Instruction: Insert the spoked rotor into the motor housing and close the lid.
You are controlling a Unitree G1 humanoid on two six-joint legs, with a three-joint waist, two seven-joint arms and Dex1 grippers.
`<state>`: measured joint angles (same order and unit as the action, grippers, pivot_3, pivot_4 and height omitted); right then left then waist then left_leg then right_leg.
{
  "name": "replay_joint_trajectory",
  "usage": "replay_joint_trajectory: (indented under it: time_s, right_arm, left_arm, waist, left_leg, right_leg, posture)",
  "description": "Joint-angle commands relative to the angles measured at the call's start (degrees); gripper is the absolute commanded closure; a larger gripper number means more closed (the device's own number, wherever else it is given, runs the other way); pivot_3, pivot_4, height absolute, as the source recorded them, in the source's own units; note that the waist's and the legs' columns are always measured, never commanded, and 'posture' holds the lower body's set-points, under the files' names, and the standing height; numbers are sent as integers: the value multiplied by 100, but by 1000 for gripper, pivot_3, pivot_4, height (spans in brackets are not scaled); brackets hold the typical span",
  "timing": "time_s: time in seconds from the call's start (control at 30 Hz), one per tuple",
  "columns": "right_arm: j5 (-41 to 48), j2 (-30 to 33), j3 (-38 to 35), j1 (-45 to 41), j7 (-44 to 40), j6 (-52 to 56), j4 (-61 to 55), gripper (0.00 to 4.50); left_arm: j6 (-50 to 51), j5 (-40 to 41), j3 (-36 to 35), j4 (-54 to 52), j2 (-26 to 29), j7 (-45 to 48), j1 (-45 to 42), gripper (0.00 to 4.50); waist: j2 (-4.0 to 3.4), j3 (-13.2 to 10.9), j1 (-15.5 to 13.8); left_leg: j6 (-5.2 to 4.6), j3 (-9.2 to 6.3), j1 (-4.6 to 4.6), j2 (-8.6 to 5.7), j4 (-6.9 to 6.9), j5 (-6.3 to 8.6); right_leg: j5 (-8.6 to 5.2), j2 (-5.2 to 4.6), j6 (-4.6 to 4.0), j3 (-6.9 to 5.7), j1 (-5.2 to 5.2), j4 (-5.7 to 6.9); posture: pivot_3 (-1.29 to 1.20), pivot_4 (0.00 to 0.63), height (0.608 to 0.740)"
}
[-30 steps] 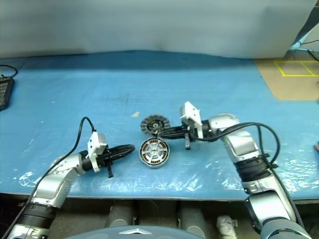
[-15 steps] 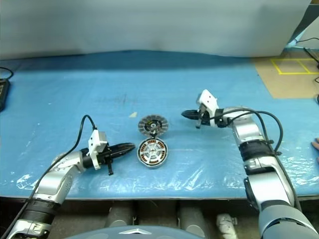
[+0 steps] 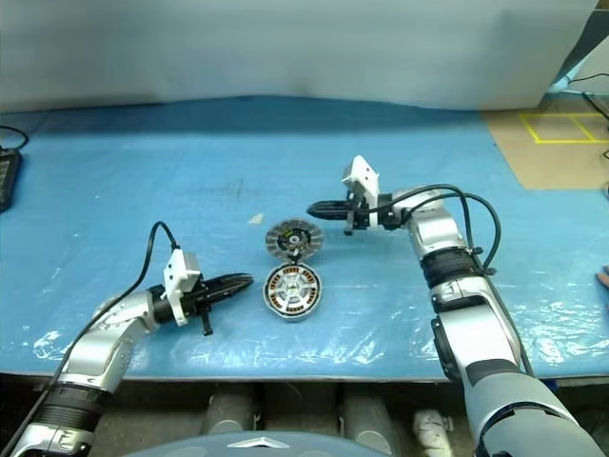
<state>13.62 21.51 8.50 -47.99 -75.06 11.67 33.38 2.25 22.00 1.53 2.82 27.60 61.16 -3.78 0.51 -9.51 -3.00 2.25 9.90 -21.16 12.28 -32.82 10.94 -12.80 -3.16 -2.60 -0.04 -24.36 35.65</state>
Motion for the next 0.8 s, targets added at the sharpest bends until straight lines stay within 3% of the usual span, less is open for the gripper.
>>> replay_joint_trajectory:
  time_s: [0.03,0.5,0.8]
  right_arm:
    - [139,-95,14,130,-60,175,-416,4465]
    - [633,127,572,1431,-433,1558,-2834,4465]
    - [478,276,994,1902,-362,1459,-2903,4465]
  left_arm:
    - [-114,54,-110,-74,1,-14,-26,4205]
    - [-95,64,-128,-99,22,-46,-18,4205]
    - [30,106,-139,-267,95,-111,35,4205]
  waist:
    - [0,0,-1]
    - [0,0,-7]
    - [0,0,4]
  left_leg:
    - [0,0,1,0,0,0]
    - [2,0,2,0,6,0]
    - [6,0,3,-2,9,-1]
  right_leg:
    - [0,0,0,0,0,0]
    - [0,0,1,1,1,-8]
    - [0,-1,1,3,1,-12]
  posture:
    - [0,150,740]
    - [0,150,740]
    - [0,150,740]
